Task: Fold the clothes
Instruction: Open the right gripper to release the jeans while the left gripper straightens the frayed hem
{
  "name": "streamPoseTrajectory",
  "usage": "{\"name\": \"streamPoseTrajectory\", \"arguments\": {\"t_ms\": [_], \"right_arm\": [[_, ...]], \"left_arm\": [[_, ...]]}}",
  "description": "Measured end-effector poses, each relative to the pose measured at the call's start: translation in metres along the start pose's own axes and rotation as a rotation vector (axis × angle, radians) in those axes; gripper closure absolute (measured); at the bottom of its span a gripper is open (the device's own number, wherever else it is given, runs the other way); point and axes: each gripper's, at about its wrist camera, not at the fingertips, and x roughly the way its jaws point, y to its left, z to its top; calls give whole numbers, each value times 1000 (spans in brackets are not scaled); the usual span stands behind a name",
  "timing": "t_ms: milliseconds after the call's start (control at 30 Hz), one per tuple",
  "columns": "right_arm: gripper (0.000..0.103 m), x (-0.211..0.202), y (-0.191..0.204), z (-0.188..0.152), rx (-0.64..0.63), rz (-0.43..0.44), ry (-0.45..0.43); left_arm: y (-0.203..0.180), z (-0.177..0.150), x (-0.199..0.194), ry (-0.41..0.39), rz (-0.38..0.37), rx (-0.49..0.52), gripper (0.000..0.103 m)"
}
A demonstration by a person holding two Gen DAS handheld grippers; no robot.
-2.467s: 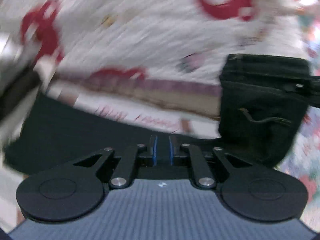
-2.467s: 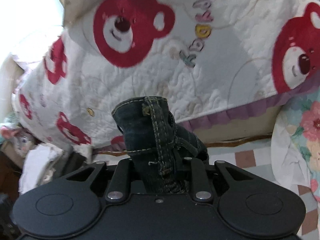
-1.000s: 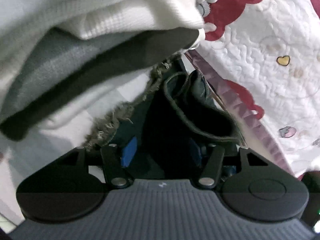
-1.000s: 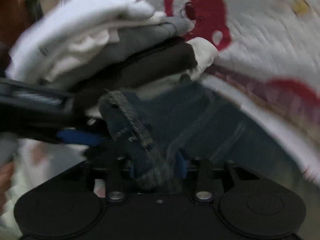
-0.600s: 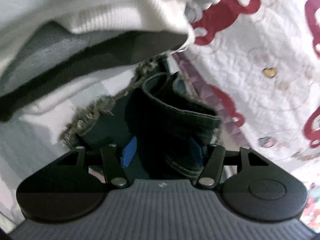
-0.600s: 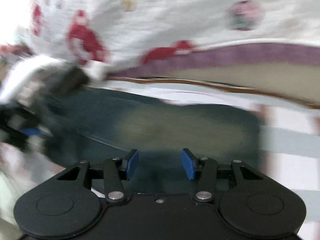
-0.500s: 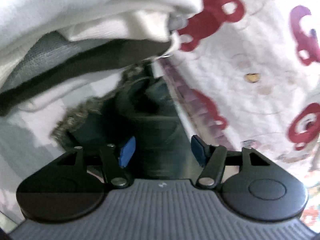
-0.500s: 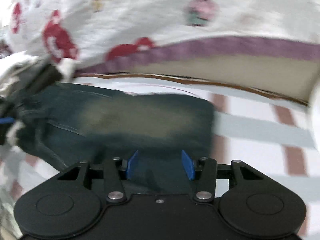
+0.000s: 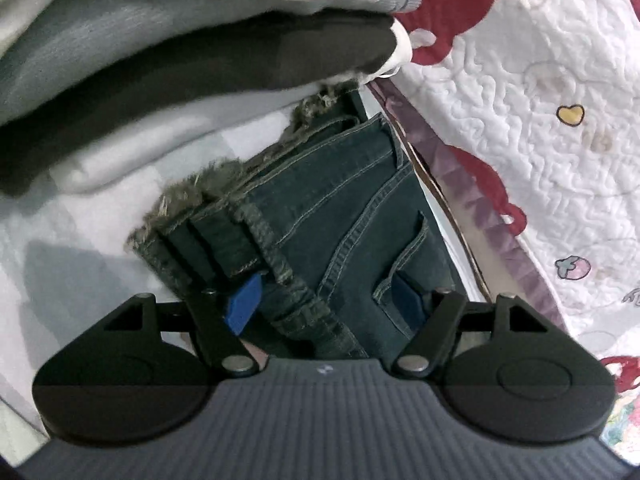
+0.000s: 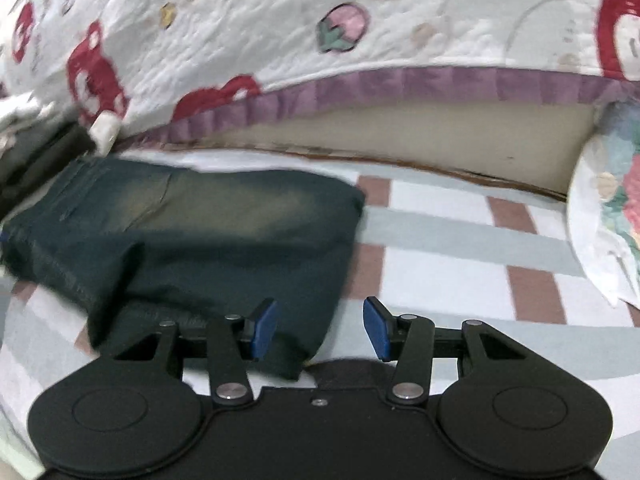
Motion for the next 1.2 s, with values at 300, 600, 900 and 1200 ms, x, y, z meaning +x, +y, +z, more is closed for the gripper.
{"name": "streamPoseTrajectory", "arguments": {"t_ms": [300, 600, 900, 1200], "right_arm": [[50, 28, 16, -11, -119, 41, 6], [97, 28, 46, 11, -321, -111, -93], [98, 30, 30, -21, -252, -195, 4], [82, 26, 11, -33, -134, -141, -11]], "left_arm": [[7, -7, 11, -5, -21, -71, 30], [14, -1, 27, -28, 59, -62, 33], [24, 5, 29, -70, 123, -72, 37], [17, 3, 43, -56, 106, -35, 36]]}}
